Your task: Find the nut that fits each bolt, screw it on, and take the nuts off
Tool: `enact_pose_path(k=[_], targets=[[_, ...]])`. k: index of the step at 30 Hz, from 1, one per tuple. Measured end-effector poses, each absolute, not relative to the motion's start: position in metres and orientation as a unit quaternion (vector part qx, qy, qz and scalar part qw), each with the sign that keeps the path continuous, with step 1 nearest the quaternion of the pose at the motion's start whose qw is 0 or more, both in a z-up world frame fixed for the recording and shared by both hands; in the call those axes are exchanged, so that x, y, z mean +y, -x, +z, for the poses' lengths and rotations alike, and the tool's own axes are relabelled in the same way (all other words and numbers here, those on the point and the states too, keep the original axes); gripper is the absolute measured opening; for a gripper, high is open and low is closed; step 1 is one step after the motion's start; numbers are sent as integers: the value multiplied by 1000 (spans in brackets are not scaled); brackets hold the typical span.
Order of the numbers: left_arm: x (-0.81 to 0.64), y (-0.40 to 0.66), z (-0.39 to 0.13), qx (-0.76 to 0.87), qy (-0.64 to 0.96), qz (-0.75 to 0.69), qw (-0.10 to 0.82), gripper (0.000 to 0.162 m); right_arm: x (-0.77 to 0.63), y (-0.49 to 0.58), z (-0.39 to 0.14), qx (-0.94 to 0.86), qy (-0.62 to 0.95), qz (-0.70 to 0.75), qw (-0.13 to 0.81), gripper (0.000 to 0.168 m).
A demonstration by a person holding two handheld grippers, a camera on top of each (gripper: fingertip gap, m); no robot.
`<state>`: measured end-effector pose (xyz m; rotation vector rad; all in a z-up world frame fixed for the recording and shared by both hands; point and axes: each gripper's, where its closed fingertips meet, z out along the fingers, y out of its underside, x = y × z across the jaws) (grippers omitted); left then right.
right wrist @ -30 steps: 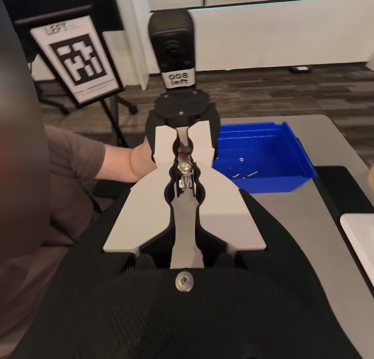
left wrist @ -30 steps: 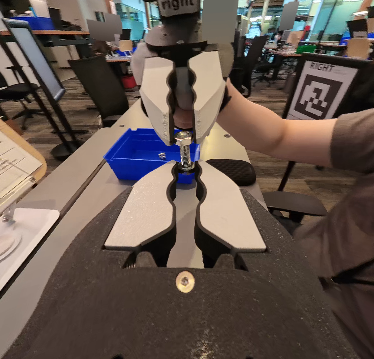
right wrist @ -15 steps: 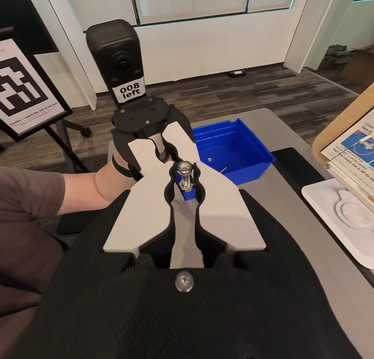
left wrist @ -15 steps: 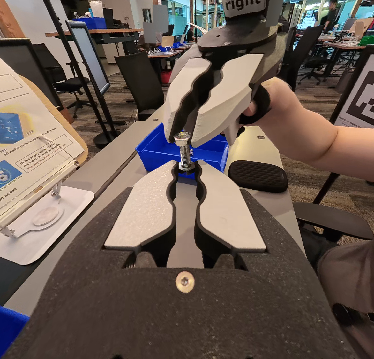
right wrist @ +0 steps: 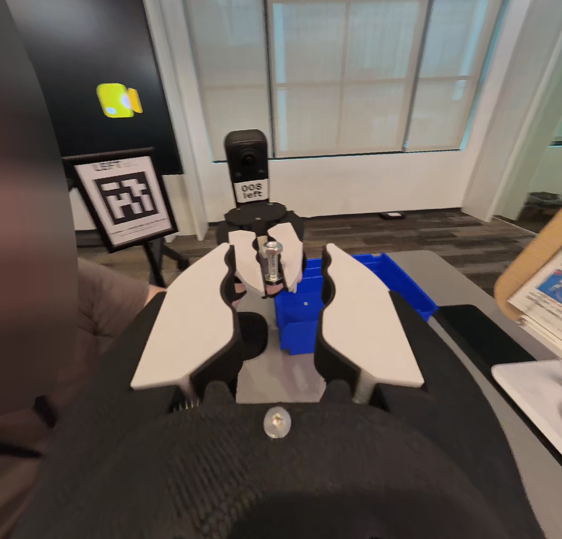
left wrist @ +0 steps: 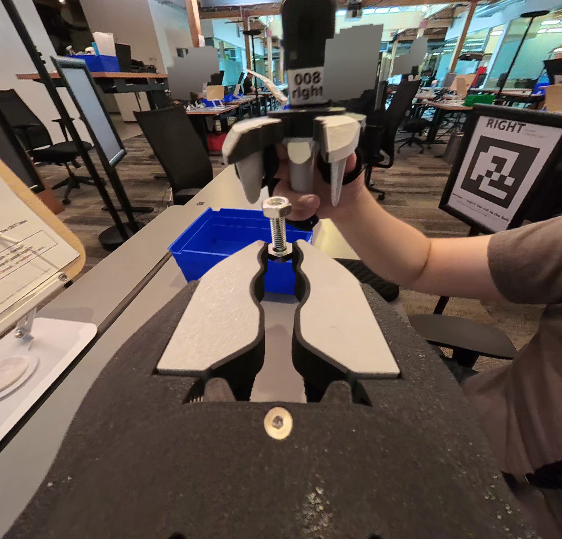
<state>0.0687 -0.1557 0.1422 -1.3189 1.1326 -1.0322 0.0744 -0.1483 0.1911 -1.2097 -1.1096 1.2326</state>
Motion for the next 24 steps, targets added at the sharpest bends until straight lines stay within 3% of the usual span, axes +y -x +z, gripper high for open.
enact_pose_path(k=[7, 14, 24], targets=[[-139, -94, 123, 465, 546, -425, 552, 14, -158, -90, 173, -518, 421, 545, 507, 62], [-128, -102, 100, 478, 565, -424, 522, 14, -143, -87, 134, -512, 444, 559, 479, 66], [-134, -114, 96, 491, 561, -410, 526, 14, -149, -89, 140, -509, 413, 577, 488, 66]])
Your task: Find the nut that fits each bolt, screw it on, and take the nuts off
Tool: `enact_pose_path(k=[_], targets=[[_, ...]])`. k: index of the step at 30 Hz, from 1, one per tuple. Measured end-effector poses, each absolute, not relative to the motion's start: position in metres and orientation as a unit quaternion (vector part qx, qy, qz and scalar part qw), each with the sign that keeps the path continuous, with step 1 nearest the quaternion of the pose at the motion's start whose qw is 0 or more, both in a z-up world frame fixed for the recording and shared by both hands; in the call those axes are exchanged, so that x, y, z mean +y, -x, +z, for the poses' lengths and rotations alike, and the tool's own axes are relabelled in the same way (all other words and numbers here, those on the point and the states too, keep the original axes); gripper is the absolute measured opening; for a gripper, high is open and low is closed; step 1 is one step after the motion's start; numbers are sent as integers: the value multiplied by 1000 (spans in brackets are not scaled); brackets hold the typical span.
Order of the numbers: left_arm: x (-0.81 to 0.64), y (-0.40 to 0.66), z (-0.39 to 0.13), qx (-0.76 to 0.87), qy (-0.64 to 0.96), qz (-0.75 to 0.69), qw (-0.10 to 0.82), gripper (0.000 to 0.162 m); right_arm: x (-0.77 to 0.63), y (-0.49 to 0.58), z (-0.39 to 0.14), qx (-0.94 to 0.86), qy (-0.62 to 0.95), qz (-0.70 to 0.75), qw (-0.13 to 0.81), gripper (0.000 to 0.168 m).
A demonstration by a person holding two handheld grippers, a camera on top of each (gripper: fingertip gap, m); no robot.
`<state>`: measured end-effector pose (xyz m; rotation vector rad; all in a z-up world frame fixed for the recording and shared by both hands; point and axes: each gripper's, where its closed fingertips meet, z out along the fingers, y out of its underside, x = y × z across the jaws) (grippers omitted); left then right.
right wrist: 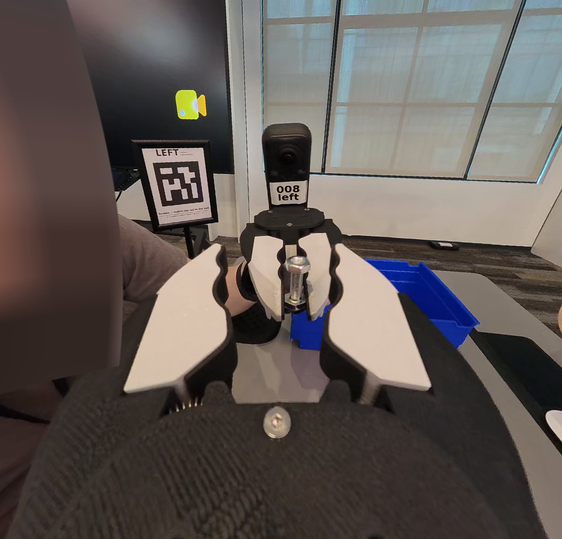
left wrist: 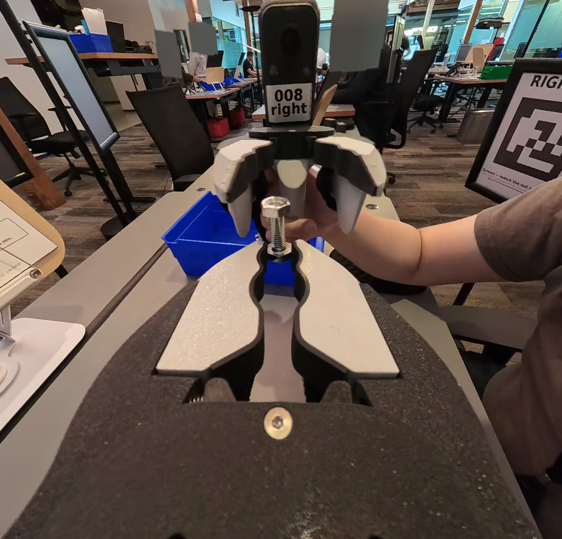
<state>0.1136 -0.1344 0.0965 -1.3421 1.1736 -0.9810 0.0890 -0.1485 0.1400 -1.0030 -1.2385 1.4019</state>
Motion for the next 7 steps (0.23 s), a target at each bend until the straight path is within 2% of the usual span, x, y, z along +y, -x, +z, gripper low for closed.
enact_pose_path(k=[7], targets=[[-135, -112, 99, 487, 561, -415, 525, 14, -153, -84, 135, -525, 412, 564, 486, 65]])
